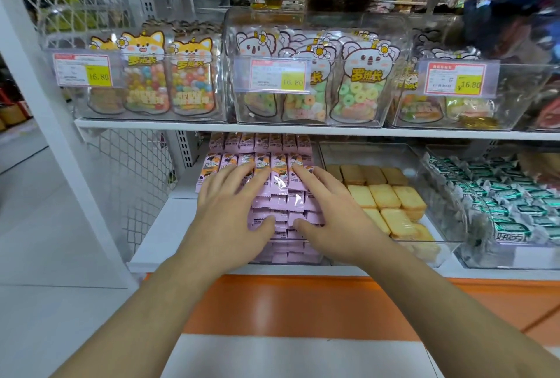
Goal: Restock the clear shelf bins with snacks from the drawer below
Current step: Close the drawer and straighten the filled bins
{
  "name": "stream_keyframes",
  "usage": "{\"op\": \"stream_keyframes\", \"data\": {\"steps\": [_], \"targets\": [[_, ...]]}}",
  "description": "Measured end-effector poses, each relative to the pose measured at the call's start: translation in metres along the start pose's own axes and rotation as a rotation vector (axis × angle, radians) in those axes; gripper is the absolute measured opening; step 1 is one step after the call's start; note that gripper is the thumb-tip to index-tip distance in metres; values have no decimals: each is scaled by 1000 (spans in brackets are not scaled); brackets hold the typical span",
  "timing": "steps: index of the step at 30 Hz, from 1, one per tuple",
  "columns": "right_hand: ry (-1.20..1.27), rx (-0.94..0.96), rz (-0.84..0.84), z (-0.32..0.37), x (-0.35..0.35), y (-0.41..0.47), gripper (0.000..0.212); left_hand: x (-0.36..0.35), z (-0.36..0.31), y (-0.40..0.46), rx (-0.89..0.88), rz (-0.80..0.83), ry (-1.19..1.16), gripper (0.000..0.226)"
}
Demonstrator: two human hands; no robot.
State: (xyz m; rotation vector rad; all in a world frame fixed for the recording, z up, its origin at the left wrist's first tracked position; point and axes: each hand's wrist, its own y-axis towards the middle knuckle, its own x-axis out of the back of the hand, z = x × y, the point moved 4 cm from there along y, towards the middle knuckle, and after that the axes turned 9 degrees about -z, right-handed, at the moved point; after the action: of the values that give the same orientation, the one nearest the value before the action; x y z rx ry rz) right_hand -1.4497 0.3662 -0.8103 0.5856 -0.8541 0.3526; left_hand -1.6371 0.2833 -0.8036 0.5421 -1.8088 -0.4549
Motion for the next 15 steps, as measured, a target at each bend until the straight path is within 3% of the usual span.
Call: {"op": "stream_keyframes", "data": {"steps": [7,15], "targets": [[95,-51,-72,-7,7,6,66,4,-3,7,54,-27,-44,59],[60,-115,-67,-5,9,20,58,7,14,34,73,25,90,57]]}}
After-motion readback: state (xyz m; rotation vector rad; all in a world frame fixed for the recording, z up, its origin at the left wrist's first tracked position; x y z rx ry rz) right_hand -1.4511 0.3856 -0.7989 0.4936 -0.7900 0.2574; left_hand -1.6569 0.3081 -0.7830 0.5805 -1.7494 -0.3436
